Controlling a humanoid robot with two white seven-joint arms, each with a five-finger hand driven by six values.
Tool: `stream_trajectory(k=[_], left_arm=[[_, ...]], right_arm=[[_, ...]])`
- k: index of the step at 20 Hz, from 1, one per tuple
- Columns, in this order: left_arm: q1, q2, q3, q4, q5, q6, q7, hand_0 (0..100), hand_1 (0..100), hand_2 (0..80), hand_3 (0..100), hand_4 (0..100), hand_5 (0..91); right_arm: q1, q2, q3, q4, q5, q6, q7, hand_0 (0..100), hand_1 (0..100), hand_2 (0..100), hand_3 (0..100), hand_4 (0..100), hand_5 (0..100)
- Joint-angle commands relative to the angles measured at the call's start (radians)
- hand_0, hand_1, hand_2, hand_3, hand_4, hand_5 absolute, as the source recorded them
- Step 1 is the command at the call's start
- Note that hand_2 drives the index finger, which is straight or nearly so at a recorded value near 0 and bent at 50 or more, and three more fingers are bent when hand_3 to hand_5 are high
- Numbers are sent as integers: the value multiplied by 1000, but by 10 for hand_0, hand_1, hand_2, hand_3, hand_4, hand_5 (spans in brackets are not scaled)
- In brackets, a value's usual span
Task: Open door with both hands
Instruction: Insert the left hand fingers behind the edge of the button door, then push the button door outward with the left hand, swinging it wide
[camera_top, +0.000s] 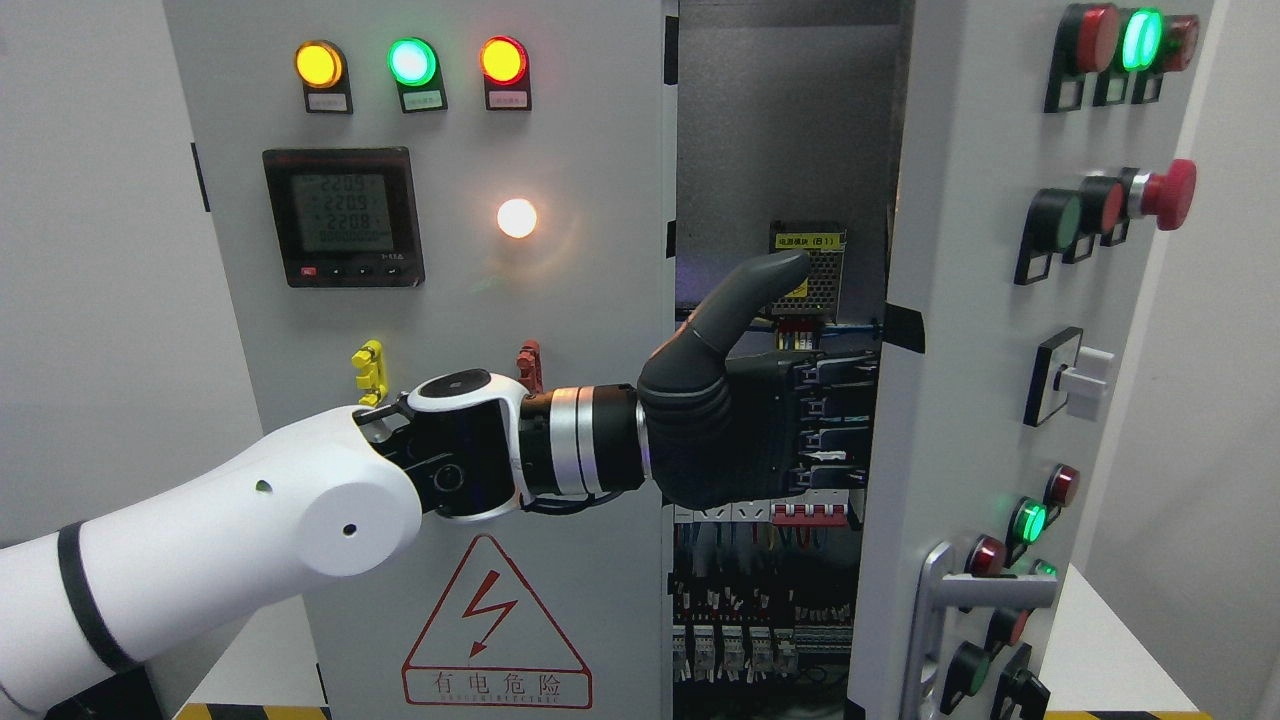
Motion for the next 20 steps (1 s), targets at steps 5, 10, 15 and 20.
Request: stream_trajectory(k=[5, 10, 15, 20], left_arm=[[-8, -70, -1, -13, -2, -7, 79, 0, 0, 0, 0, 30, 0], [-27, -90, -3, -59, -7, -7, 128, 0, 0, 0, 0, 30, 0], [-41, -106, 1, -105, -7, -7, 169, 0, 0, 0, 0, 30, 0], [-47, -127, 2, -134, -7, -7, 194, 0, 0, 0, 0, 30, 0]], right_arm=[[0, 0, 0, 0, 0, -1, -1, 107, 0, 0, 0, 0, 0], [0, 0, 0, 0, 0, -1, -1, 107, 0, 0, 0, 0, 0], [0, 0, 0, 0, 0, -1, -1, 107, 0, 0, 0, 0, 0], [0, 0, 0, 0, 0, -1, -1, 107, 0, 0, 0, 0, 0]])
